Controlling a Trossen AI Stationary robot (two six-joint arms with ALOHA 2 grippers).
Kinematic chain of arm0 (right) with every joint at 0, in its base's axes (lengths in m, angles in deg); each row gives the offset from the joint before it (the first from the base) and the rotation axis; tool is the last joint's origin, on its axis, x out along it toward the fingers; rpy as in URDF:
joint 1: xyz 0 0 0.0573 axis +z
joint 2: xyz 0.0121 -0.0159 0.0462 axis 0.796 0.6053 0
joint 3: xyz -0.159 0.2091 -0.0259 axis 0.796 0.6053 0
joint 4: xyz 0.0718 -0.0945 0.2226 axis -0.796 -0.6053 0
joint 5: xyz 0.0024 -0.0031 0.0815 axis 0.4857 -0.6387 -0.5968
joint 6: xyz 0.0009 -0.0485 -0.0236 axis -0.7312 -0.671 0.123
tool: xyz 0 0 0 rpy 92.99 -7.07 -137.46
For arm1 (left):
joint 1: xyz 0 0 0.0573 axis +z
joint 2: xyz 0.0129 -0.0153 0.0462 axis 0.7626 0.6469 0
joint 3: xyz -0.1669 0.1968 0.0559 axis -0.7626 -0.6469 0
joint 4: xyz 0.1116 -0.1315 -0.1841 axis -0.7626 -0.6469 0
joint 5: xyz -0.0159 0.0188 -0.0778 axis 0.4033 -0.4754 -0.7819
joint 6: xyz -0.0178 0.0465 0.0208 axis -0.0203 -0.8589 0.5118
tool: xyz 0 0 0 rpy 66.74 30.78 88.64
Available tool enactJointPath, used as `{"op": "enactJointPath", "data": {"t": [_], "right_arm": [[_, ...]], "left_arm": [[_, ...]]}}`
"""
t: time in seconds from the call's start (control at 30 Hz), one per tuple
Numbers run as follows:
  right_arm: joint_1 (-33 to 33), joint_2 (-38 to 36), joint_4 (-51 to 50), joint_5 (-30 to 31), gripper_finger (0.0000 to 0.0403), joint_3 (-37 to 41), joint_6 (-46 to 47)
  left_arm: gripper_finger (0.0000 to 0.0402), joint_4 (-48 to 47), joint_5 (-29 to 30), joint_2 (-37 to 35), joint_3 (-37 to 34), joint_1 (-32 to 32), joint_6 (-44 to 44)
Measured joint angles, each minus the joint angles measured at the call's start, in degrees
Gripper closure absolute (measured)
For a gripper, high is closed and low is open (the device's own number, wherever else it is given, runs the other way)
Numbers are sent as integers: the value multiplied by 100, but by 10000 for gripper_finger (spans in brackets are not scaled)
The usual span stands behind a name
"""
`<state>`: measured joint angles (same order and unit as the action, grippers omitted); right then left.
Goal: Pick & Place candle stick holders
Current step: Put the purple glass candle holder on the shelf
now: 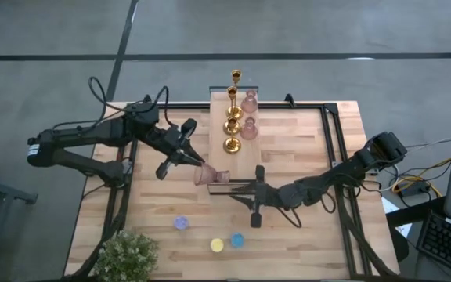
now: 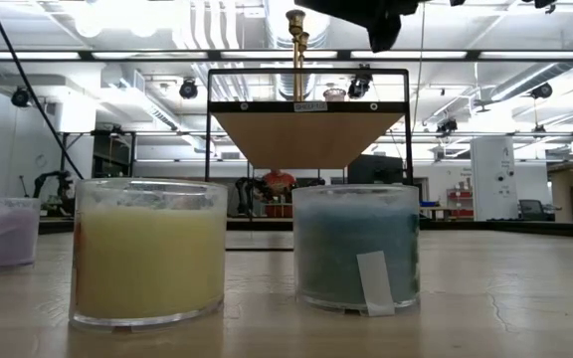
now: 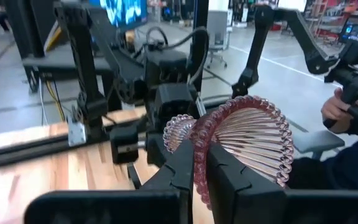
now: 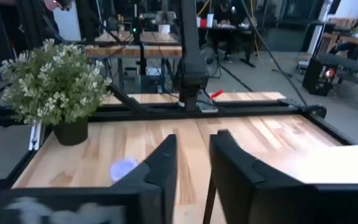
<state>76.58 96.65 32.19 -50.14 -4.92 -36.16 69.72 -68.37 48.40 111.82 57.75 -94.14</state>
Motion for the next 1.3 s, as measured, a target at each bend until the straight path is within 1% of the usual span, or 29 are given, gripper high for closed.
{"op": "enactJointPath", "data": {"t": [0.17,0.27,0.37,0.43,0.53,0.67,0.9,1.0,1.07,1.2,1.3], "right_arm": [[-121,0,258,21,256,0,-97],[-236,2,720,-43,230,0,-365],[-352,2,1384,-548,211,0,-690],[-438,1,1771,-953,204,0,-727],[-586,0,2156,-1336,199,0,-741],[-736,0,2681,-1498,197,0,-927],[-887,0,3666,-2094,197,-14,-1178],[-917,0,3746,-2148,197,-85,-1196],[-962,0,3827,-2320,197,-123,-1147],[-1029,0,4039,-2654,197,-246,-1091],[-1029,0,4130,-2678,197,-370,-1119]], "left_arm": [[377,507,5,2,-2,-29,58],[377,923,3,2,-2,-35,55],[377,1337,3,2,-5,-35,53],[377,1690,4,2,-36,-42,54],[377,2235,4,2,-107,-42,51],[377,2738,5,39,-180,-44,50],[377,3005,230,334,-188,-83,-86],[377,3402,418,489,-190,-129,-112],[377,3695,512,575,-190,-150,-180],[377,4160,520,777,-188,-188,-203],[377,4516,588,947,-188,-258,-257]]}}
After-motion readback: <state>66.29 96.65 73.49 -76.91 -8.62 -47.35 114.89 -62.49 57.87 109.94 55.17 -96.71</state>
